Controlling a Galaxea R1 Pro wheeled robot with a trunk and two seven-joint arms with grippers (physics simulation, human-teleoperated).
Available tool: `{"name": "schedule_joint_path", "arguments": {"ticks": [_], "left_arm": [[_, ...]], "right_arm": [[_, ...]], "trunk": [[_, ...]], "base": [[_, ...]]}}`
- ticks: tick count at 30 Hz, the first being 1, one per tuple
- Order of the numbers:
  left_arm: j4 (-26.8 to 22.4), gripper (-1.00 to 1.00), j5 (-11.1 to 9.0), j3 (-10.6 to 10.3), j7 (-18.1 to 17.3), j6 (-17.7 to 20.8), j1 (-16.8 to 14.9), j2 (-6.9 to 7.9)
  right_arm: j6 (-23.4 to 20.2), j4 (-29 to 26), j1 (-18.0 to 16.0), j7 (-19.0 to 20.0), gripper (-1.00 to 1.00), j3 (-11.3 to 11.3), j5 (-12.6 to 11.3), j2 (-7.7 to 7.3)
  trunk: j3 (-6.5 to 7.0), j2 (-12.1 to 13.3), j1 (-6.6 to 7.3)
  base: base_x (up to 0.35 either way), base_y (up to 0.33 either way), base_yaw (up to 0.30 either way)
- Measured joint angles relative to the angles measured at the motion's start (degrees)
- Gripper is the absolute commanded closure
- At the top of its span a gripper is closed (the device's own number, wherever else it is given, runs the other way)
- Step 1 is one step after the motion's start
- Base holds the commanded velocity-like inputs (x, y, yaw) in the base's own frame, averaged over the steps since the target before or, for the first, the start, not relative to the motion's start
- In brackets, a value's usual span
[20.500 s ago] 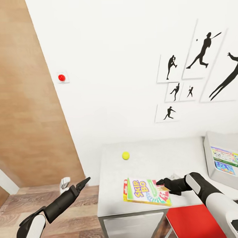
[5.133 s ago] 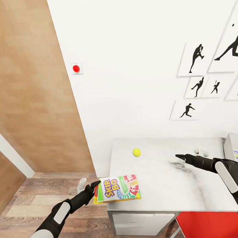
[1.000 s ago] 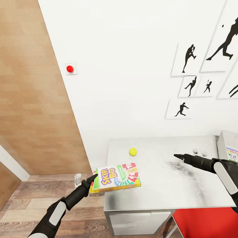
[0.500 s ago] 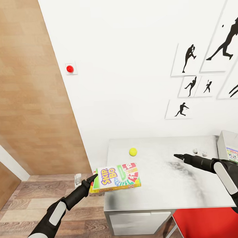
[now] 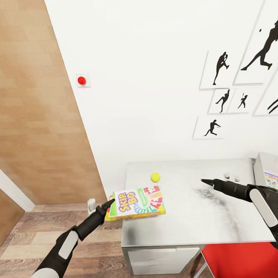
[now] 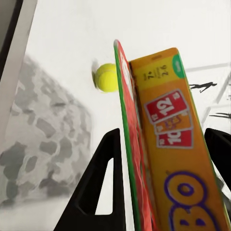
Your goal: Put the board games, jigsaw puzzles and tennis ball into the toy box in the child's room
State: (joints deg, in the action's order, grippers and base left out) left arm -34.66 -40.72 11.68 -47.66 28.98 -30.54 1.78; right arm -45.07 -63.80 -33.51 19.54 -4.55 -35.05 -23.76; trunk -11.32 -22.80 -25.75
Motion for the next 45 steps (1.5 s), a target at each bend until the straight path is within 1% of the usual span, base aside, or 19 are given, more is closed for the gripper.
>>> {"name": "schedule_joint_path", "arguments": {"ticks": [3,10,11,21,27,30,31,36,45], "left_arm": [[-0.2,1.0,0.1,0.0,-1.0,-0.1,-0.1,-0.02],[-0.4,1.0,0.2,0.0,-1.8,-0.2,-0.2,-0.08],[-0.3,1.0,0.2,0.0,-1.8,-0.2,-0.2,-0.08],[-0.4,1.0,0.2,-0.1,-2.1,-0.3,-0.3,-0.1],[-0.4,1.0,0.2,-0.2,-2.2,-0.3,-0.3,-0.06],[-0.4,1.0,0.3,-0.5,-2.6,-0.7,-0.2,0.01],[-0.4,1.0,0.3,-0.5,-2.6,-0.7,-0.2,0.01],[-0.4,1.0,0.7,-0.7,-4.8,-1.8,-0.2,0.2],[-0.4,1.0,1.1,-0.9,-7.5,-3.4,-0.1,0.51]], "right_arm": [[-0.1,-0.2,0.0,1.0,-1.0,0.1,0.0,0.1],[-0.2,-0.4,0.1,3.3,-1.0,0.2,0.0,0.16],[-0.1,-0.4,0.1,6.2,-1.0,0.2,0.0,0.17],[-0.2,-0.4,0.1,6.8,-1.0,0.3,0.0,0.19],[-0.4,-1.4,0.1,7.6,-1.0,0.4,0.0,0.01],[-1.8,-3.0,0.5,9.5,-1.0,0.3,0.0,-0.07],[-1.8,-3.0,0.5,9.5,-1.0,0.3,0.0,-0.07],[-6.0,-5.1,1.4,12.7,-1.0,0.3,0.0,-0.05],[-8.7,-6.2,1.8,16.1,-1.0,0.4,-0.1,-0.25]], "trunk": [[0.0,0.0,0.0],[0.0,0.0,0.0],[0.0,0.0,0.0],[0.0,0.0,0.0],[0.0,0.0,0.0],[0.0,0.0,0.0],[0.0,0.0,0.0],[0.0,0.0,0.0],[0.0,0.0,0.0]], "base": [[0.0,0.0,0.0],[0.0,0.0,0.0],[0.0,0.0,0.0],[0.0,0.0,0.0],[0.0,0.0,0.0],[0.0,0.0,0.0],[0.0,0.0,0.0],[0.0,0.0,0.0],[0.0,0.0,0.0]]}}
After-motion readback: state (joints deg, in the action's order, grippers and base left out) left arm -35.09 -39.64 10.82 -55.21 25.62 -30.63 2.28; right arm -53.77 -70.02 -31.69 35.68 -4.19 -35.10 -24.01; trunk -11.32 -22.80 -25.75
